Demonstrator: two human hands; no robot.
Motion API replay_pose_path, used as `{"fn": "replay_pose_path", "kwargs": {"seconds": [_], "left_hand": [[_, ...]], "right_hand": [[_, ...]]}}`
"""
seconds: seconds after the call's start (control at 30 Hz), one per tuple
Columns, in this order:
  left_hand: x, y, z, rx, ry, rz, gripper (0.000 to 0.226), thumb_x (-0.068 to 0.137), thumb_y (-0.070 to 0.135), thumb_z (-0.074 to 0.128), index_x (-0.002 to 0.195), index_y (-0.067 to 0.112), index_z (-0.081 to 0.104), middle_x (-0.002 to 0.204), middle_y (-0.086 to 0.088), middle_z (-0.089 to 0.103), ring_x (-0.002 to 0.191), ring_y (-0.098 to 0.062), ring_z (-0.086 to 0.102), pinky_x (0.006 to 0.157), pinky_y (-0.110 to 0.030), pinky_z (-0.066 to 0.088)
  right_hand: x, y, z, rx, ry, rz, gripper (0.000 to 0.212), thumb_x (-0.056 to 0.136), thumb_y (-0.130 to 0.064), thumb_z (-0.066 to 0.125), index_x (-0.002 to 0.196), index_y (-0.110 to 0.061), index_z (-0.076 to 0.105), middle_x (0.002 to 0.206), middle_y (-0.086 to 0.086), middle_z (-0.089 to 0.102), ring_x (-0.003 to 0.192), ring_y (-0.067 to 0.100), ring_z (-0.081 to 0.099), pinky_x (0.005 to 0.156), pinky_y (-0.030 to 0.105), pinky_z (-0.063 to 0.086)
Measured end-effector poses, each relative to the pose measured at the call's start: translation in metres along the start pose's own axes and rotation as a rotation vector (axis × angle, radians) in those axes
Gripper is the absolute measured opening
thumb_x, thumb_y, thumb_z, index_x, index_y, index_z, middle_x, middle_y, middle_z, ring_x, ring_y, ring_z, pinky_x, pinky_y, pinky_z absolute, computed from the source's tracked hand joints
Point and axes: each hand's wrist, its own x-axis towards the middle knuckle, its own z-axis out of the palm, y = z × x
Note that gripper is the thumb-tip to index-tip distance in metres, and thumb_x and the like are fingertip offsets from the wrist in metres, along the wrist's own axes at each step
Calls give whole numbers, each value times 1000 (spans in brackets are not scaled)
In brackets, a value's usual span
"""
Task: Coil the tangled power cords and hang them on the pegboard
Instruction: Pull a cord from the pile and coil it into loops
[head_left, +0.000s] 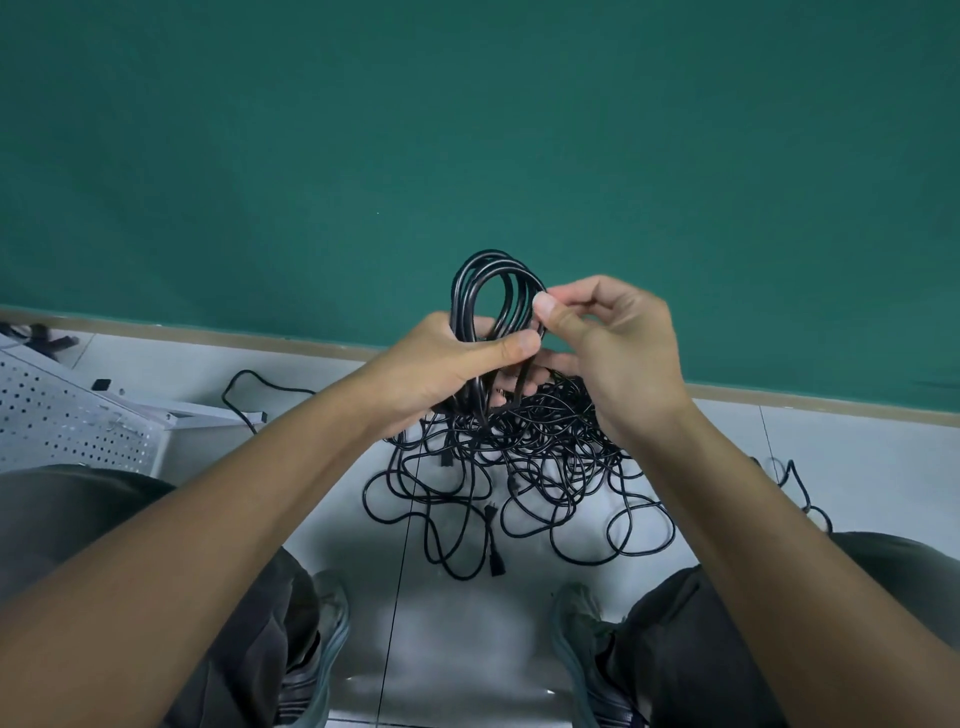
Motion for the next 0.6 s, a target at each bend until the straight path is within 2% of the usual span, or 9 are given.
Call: {"fn": "replay_pose_path", "kwargs": {"seconds": [0.03, 0.1, 0.17, 0.23, 0.33, 0.4, 0.47, 0.53, 0.6], "left_hand": [[-1, 0, 0, 9, -24, -6, 55, 83, 46, 72, 116, 3, 74, 107, -17, 77, 103, -34, 73, 87, -35, 57], [-3, 0, 2, -4, -66, -17, 44, 86, 42, 68, 114, 8, 75, 108, -19, 77, 104, -30, 74, 92, -37, 59], [-4, 1, 4, -47, -95, -37, 36, 87, 39, 66, 109, 13, 75, 103, -19, 77, 97, -24, 76, 86, -35, 62], [-5, 2, 5, -76, -111, -62, 33, 86, 39, 66, 101, 11, 71, 90, -11, 77, 85, -18, 73, 73, -28, 59], [-5, 1, 5, -105, -133, -66, 28, 90, 39, 65, 87, 12, 66, 74, -3, 67, 75, -18, 65, 76, -31, 54], [-4, 1, 7, -144, -128, -47, 29, 93, 37, 64, 80, 12, 61, 66, -1, 58, 68, -17, 59, 81, -35, 54], [-4, 1, 10, -202, -107, -30, 29, 93, 36, 63, 77, 12, 57, 62, 1, 53, 63, -15, 57, 82, -35, 55], [-3, 4, 11, -283, -89, -12, 29, 95, 35, 62, 77, 14, 55, 62, 3, 50, 63, -15, 58, 78, -32, 54], [-1, 8, 8, -410, -55, 8, 27, 97, 35, 60, 79, 16, 55, 62, 5, 49, 61, -13, 55, 77, -31, 55]], "right_hand": [[-1, 0, 0, -12, 7, -10, 10, 94, -6, 71, 85, -4, 67, 83, 17, 66, 67, 35, 64, 58, 51, 61], [-1, 0, 1, -46, 24, -31, 11, 93, -8, 73, 84, -5, 67, 76, 11, 66, 61, 31, 62, 58, 50, 60], [0, 2, 0, -118, 42, -82, 13, 90, -15, 79, 80, -12, 71, 72, 3, 71, 64, 23, 66, 67, 42, 62], [2, 1, -2, -228, 62, -148, 15, 85, -23, 84, 77, -16, 73, 74, -2, 74, 68, 10, 66, 71, 26, 58], [2, -2, -3, -216, 42, -159, 16, 83, -22, 85, 77, -13, 72, 74, -4, 73, 68, 5, 61, 68, 16, 51], [2, -2, -2, -181, 18, -134, 17, 83, -23, 85, 79, -13, 71, 72, -7, 70, 68, 6, 60, 71, 19, 52], [1, 0, 1, -169, 0, -98, 22, 88, -32, 80, 82, -14, 69, 76, -1, 69, 71, 13, 63, 76, 31, 58], [-3, 2, 5, -111, -69, -13, 36, 98, -44, 65, 94, -8, 68, 80, 7, 71, 74, 25, 67, 79, 45, 61], [-8, 4, 9, -105, -163, 79, 54, 104, -55, 41, 103, -10, 71, 85, 2, 76, 79, 23, 71, 84, 40, 59]]}}
